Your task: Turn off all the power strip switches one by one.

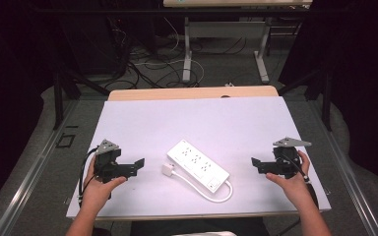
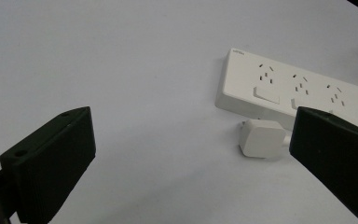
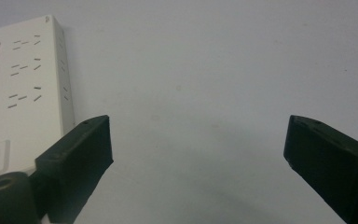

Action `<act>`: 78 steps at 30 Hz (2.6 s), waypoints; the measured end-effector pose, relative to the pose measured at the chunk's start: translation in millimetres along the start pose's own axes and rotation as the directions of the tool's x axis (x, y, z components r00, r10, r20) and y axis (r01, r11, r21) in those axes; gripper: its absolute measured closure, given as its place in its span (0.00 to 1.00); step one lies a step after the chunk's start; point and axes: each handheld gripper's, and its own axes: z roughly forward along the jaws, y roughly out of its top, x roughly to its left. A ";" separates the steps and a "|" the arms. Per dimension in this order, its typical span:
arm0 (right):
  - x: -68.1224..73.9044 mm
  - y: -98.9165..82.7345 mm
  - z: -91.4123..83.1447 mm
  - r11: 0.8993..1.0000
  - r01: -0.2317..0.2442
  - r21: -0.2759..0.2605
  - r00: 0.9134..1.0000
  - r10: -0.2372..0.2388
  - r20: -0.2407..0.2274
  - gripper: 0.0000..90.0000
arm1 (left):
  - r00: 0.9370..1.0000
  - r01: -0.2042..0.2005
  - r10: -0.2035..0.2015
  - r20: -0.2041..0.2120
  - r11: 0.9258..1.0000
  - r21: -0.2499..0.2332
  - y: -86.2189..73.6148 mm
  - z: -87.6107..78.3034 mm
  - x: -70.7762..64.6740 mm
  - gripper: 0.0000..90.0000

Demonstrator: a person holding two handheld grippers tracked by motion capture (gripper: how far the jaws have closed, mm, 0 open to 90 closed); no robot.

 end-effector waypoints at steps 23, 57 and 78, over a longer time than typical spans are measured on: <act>29.4 6.5 -2.6 0.998 0.061 0.012 0.996 -0.061 -0.068 0.41 | 1.000 -0.011 0.011 -0.025 1.000 -0.018 -1.7 -2.7 -3.0 0.02; 89.0 7.0 20.0 0.969 0.232 0.086 0.946 -0.205 -0.251 1.00 | 0.999 -0.020 0.019 -0.038 1.000 -0.024 -2.9 -1.2 -4.0 0.08; 123.1 -0.7 39.1 0.933 0.315 0.174 0.912 -0.246 -0.328 1.00 | 0.999 -0.024 0.024 -0.041 1.000 -0.014 -4.0 -0.5 -2.4 0.10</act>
